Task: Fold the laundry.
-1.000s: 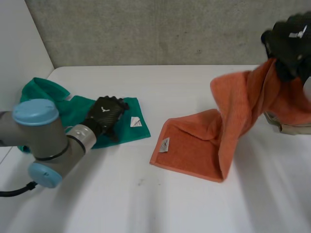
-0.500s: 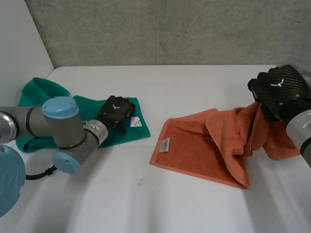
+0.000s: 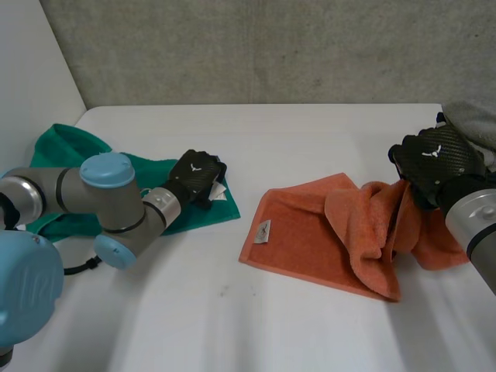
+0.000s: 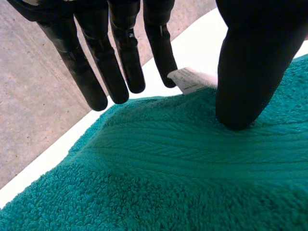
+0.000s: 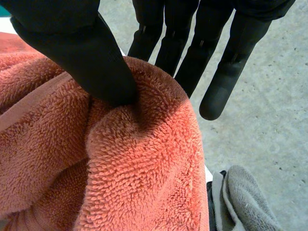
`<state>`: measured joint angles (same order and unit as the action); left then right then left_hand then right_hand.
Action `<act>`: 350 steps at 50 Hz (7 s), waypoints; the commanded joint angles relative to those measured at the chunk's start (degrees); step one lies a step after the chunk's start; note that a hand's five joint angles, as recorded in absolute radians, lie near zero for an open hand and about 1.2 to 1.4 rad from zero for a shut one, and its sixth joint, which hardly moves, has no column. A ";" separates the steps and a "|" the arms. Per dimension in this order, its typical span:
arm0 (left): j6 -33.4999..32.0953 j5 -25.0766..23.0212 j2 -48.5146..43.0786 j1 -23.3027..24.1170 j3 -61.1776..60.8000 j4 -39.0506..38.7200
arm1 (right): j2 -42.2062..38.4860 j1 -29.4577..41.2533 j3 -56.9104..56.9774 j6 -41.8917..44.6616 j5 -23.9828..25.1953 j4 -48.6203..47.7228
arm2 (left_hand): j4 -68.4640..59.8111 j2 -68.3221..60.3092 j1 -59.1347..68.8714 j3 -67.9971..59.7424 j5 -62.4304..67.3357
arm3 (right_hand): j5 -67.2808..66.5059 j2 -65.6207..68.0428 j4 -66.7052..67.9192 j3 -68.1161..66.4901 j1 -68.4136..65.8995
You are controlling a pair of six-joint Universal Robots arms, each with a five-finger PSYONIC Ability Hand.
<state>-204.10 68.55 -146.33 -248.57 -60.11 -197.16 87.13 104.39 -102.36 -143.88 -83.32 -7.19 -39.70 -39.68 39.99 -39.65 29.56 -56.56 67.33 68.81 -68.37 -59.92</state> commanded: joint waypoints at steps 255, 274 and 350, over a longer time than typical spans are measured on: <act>-9.82 23.64 32.86 17.59 -32.18 15.57 | -30.07 11.01 36.08 8.17 26.62 9.91 | -39.99 -40.01 39.69 -40.03 40.12 | 48.57 -49.35 -50.82 50.38 41.94; -9.91 23.38 38.66 14.69 -30.25 14.52 | -22.45 7.58 33.47 9.05 14.16 11.32 | -40.30 -40.32 40.01 -40.35 40.44 | -13.44 12.67 11.19 -11.63 -20.08; 1.25 19.34 45.17 8.01 -49.75 12.94 | -29.73 13.12 20.98 12.48 -14.86 -0.28 | 11.65 11.63 -11.94 11.60 -11.51 | -13.44 12.67 11.19 -11.63 -20.08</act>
<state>-203.26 87.87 -98.79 -240.21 -106.94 -184.51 57.25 117.52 -79.40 -129.54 -98.43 -7.38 -24.28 -24.07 23.86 -24.10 14.46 -57.57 67.62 68.79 -68.42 -64.32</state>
